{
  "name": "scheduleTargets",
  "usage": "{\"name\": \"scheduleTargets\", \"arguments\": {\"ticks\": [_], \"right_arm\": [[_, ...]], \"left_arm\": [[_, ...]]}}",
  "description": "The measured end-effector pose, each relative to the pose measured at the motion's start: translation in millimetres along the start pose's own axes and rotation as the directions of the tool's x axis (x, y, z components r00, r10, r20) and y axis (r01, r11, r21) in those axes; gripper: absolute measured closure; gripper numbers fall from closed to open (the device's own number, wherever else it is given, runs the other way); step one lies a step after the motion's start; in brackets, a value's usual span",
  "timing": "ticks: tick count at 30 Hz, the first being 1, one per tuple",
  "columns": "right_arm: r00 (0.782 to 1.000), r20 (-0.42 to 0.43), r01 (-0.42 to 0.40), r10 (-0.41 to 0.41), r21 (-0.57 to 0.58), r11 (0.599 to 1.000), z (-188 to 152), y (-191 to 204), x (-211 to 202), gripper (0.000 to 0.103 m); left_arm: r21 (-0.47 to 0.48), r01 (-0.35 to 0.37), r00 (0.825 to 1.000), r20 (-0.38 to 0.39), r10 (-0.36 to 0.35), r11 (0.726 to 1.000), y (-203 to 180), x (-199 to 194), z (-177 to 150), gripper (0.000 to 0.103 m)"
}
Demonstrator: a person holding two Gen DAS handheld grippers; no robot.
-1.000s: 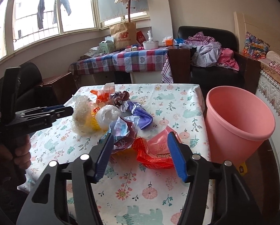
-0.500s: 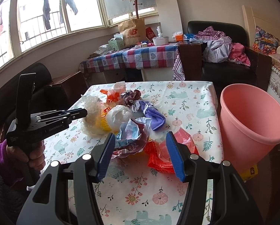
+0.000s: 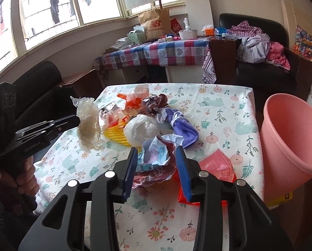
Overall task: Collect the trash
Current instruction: 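Grasp the red plastic bag with the right tool while the left tool holds the clear bag, then drop the red bag into the pink bucket with the right tool while the left carries the clear bag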
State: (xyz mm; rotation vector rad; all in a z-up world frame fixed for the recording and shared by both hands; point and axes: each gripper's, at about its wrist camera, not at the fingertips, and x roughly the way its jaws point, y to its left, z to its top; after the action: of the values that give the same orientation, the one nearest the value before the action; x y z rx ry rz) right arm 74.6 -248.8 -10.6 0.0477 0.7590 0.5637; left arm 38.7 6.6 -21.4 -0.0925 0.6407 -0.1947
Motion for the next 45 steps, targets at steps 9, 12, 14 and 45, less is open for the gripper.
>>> {"name": "scheduleTargets", "arguments": {"ticks": [9,12,14,45], "right_arm": [[0.982,-0.059,0.178,-0.177,0.008,0.984,-30,-25,-24,0.064],[0.985,-0.062,0.164,-0.162,0.025,0.986,-34,-30,-29,0.064],[0.985,-0.061,0.159,-0.161,-0.027,0.987,-35,-22,-29,0.064],[0.989,0.111,0.1,-0.101,0.011,0.995,-4,-41,-56,0.097]], "left_arm": [[-0.029,0.028,1.0,-0.004,-0.028,0.999,6,-3,-5,0.096],[-0.026,0.035,0.999,-0.005,-0.035,0.999,5,-4,-5,0.096],[-0.024,0.036,0.999,-0.007,-0.036,0.999,4,-4,-6,0.096],[0.029,0.055,0.998,0.041,-0.056,0.998,-22,-18,11,0.097]]}}
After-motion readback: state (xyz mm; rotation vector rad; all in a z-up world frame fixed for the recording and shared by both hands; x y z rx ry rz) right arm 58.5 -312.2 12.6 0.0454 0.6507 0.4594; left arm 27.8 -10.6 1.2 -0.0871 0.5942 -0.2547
